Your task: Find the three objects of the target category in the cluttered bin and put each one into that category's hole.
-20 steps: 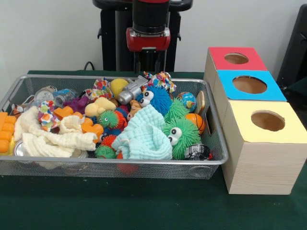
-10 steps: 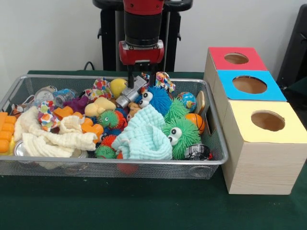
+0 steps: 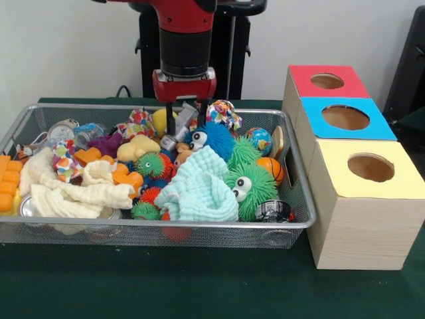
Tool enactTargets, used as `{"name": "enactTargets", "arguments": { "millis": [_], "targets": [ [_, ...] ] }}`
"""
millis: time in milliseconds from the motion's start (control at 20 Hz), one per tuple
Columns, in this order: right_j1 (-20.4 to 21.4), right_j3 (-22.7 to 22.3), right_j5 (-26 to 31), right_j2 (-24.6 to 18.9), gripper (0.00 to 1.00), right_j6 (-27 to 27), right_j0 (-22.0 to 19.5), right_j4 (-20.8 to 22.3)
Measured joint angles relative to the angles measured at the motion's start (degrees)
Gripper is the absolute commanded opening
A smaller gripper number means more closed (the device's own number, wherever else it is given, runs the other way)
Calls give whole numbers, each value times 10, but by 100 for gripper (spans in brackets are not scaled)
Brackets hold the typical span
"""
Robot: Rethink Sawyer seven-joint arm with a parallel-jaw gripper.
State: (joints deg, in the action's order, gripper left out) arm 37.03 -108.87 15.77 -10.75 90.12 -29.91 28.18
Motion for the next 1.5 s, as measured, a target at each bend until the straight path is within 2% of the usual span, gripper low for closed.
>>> {"name": "enactTargets", "arguments": {
  "millis": [800, 1500],
  "targets": [
    [13, 22, 93, -57, 100, 0, -23, 3],
    [29, 80, 159, -106, 100, 0, -41, 3]
  ]
}}
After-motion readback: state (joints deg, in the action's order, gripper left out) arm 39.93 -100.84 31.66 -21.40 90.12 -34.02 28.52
